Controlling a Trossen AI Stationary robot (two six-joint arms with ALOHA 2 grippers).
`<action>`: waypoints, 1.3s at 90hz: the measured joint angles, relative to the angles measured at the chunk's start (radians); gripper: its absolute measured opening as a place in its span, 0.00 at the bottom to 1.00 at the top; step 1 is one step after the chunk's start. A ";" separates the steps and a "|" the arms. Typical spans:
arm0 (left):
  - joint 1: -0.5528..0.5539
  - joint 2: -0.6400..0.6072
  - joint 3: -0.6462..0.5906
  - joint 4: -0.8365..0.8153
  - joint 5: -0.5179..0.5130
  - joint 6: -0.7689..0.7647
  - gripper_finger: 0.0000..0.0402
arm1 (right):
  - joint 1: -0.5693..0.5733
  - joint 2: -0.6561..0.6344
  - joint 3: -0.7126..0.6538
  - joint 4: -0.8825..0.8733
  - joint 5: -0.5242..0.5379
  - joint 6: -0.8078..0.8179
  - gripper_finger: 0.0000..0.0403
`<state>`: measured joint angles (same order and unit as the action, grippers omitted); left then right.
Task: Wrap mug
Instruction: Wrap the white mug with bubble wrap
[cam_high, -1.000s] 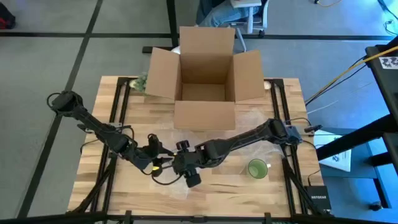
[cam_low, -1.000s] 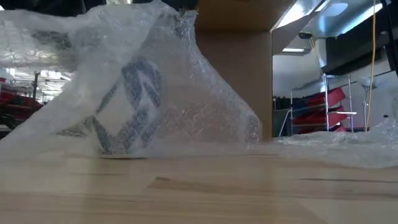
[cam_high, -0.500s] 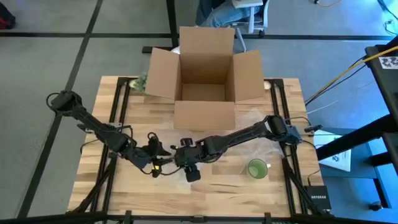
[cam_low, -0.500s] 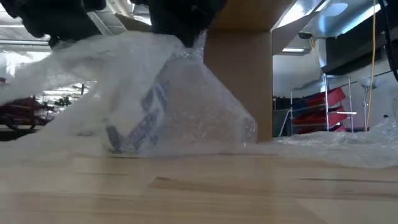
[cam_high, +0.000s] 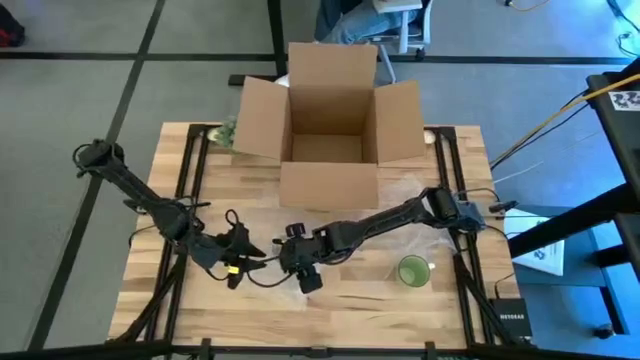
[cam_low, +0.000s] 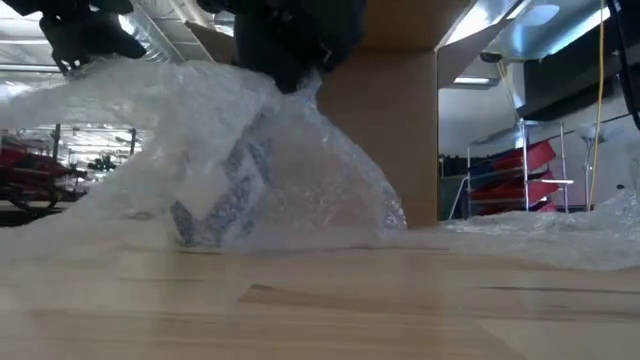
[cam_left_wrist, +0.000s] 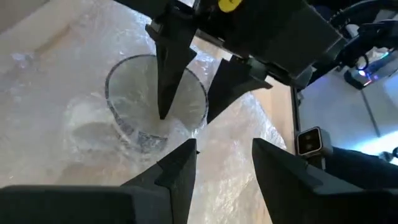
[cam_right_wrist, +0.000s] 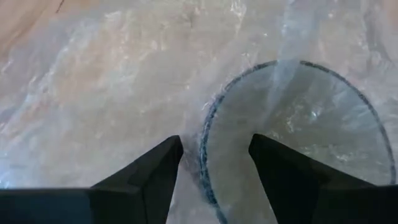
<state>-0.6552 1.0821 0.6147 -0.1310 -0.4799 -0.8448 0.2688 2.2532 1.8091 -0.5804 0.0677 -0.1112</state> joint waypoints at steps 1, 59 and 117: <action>0.000 0.000 0.000 0.000 -0.001 0.000 0.35 | 0.000 0.001 0.000 -0.001 0.000 0.000 0.49; 0.000 0.000 0.000 -0.011 -0.004 0.010 0.35 | 0.005 -0.051 -0.005 -0.168 -0.093 0.059 0.04; 0.000 0.084 -0.002 -0.017 -0.019 -0.049 0.35 | 0.104 -0.063 -0.004 -0.304 -0.195 0.145 0.09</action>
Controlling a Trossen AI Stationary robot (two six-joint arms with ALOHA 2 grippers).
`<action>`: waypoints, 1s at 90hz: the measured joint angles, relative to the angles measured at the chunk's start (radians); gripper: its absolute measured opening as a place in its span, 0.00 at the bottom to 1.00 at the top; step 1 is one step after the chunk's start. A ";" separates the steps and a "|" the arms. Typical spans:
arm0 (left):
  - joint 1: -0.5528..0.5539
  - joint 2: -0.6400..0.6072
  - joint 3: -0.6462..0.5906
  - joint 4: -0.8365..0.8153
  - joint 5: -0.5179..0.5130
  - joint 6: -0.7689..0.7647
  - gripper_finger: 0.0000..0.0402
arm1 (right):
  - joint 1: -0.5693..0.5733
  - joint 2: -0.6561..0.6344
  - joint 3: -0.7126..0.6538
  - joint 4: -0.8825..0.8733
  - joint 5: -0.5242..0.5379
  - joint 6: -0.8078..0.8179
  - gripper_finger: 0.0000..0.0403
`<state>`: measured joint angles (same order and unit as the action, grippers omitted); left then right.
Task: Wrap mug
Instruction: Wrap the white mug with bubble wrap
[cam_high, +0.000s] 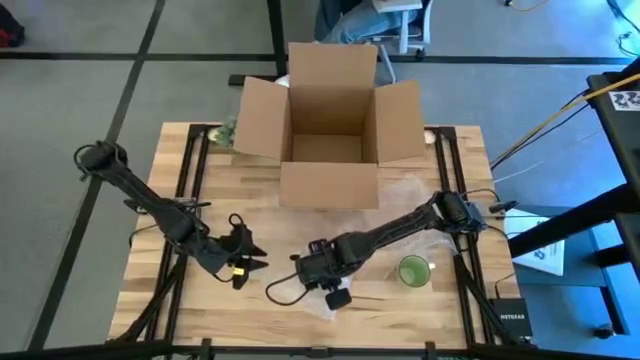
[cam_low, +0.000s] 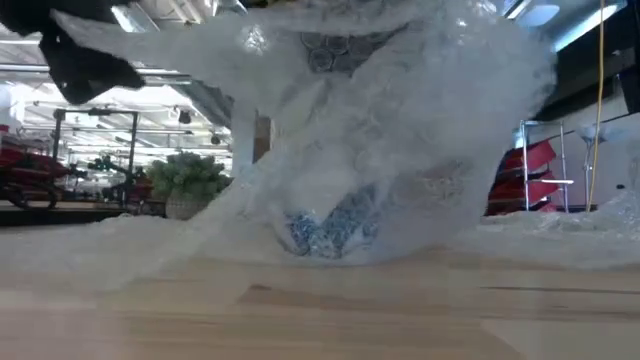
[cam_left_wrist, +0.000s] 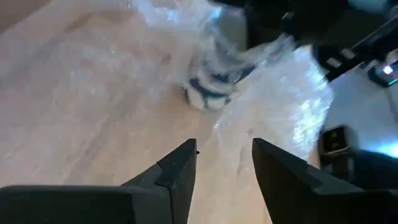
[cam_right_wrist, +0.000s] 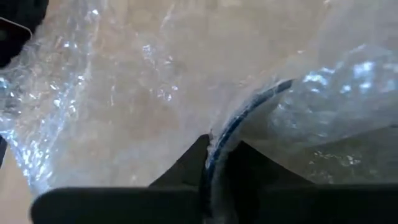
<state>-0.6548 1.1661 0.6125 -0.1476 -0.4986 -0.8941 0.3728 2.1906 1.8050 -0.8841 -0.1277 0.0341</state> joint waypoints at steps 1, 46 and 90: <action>0.000 0.003 0.000 0.000 0.001 -0.003 0.35 | 0.000 0.000 0.000 0.002 0.002 0.000 0.09; 0.003 0.103 0.000 -0.037 -0.055 -0.120 0.35 | -0.006 -0.031 -0.006 -0.023 -0.063 0.052 0.38; 0.016 0.103 0.000 -0.052 -0.053 -0.120 0.35 | -0.027 -0.140 -0.002 -0.052 -0.003 0.059 0.41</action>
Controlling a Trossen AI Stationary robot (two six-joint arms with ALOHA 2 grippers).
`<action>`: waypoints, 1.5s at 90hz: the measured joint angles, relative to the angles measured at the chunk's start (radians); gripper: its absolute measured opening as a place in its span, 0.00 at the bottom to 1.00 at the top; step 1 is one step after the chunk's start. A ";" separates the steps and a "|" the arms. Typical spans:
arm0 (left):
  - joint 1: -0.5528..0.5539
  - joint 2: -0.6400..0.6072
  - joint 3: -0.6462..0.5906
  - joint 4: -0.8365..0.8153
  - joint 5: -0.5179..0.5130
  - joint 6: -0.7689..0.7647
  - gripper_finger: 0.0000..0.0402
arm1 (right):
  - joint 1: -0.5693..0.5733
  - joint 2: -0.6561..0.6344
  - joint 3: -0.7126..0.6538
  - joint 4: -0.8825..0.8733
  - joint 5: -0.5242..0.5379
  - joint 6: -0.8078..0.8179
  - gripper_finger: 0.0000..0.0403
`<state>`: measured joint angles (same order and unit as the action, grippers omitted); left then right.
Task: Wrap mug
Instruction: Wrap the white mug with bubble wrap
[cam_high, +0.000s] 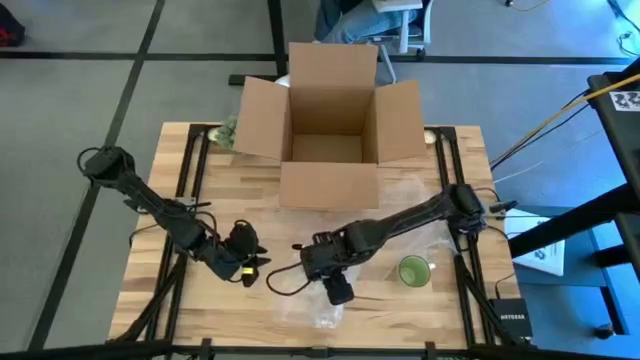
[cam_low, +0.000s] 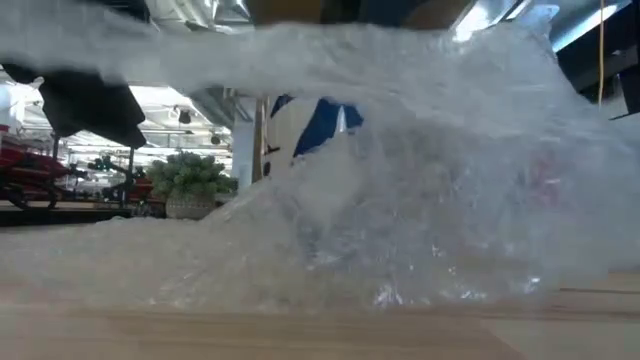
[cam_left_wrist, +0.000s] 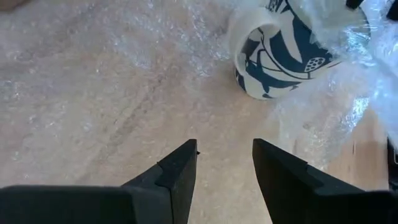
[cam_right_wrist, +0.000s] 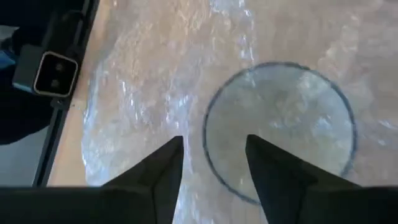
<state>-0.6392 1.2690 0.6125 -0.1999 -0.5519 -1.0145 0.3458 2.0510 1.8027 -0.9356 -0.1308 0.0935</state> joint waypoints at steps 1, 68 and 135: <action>0.000 0.000 0.000 0.000 0.000 0.000 0.35 | 0.000 0.000 0.000 -0.002 0.003 0.000 0.41; 0.000 -0.002 0.000 0.092 0.035 0.058 0.35 | 0.113 -0.038 0.068 -0.190 0.278 0.128 0.41; 0.113 0.112 0.001 0.462 0.185 0.008 0.35 | 0.180 -0.038 0.068 -0.197 0.405 0.216 0.41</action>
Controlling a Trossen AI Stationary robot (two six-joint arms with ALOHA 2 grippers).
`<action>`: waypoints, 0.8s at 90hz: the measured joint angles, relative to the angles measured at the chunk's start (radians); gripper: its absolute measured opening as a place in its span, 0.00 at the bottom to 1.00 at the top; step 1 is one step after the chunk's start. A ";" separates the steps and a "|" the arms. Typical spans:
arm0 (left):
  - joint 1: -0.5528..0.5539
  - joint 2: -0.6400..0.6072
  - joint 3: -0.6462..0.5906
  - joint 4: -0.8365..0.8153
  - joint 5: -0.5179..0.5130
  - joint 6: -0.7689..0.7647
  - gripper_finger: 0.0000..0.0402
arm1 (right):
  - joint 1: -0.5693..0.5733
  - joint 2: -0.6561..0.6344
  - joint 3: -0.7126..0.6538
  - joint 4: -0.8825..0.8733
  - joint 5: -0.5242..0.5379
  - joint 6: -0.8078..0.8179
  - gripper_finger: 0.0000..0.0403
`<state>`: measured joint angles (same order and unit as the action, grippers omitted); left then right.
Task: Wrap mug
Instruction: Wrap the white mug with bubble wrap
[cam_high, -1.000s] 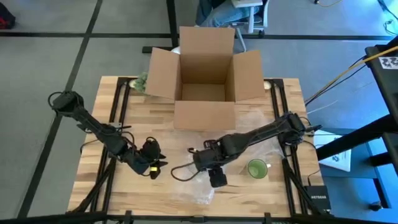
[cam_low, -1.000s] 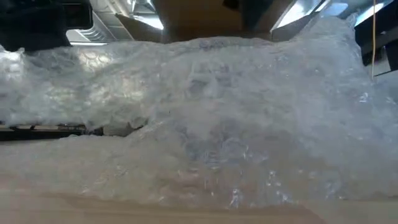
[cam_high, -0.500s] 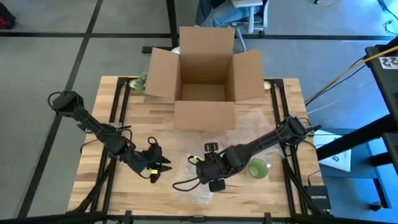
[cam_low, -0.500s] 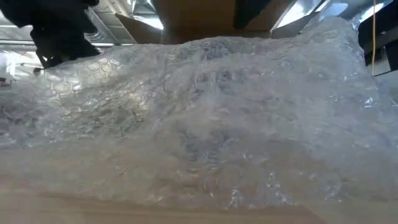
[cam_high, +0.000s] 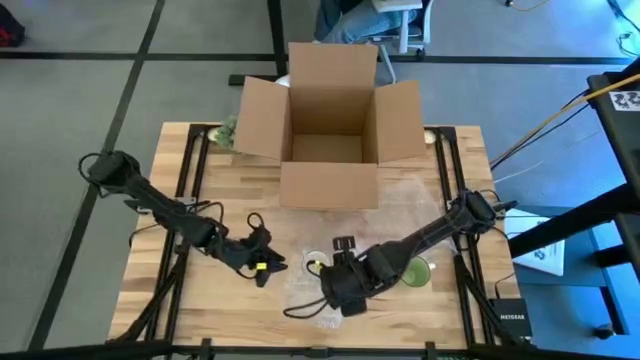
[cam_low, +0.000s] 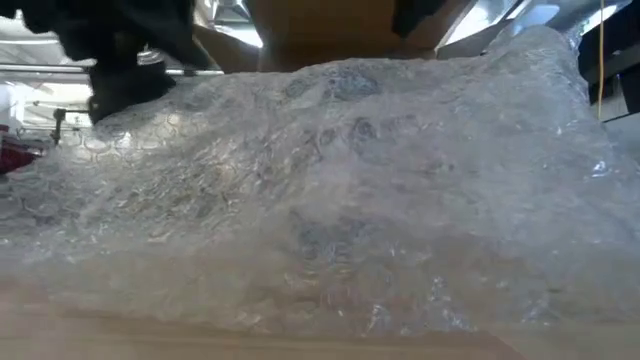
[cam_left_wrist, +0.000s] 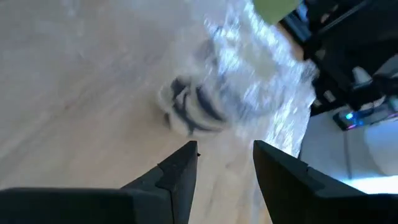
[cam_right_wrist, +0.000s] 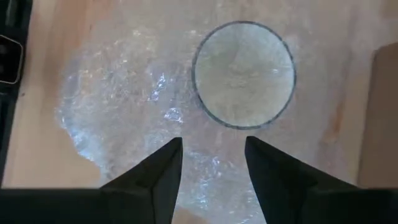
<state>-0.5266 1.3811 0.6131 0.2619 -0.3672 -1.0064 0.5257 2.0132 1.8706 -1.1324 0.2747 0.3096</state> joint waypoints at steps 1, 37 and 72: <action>0.001 0.004 0.000 0.012 0.002 0.005 0.35 | 0.002 0.000 0.000 0.000 0.003 0.000 0.41; 0.019 0.133 0.001 0.170 0.017 0.024 0.35 | 0.017 0.000 0.000 0.031 0.033 0.000 0.41; 0.021 0.151 0.000 0.220 0.022 0.097 0.02 | 0.017 0.000 0.000 0.066 0.066 -0.016 0.41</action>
<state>-0.5057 1.5321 0.6128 0.4822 -0.3452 -0.9091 0.5430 2.0135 1.8706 -1.0664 0.3405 0.2931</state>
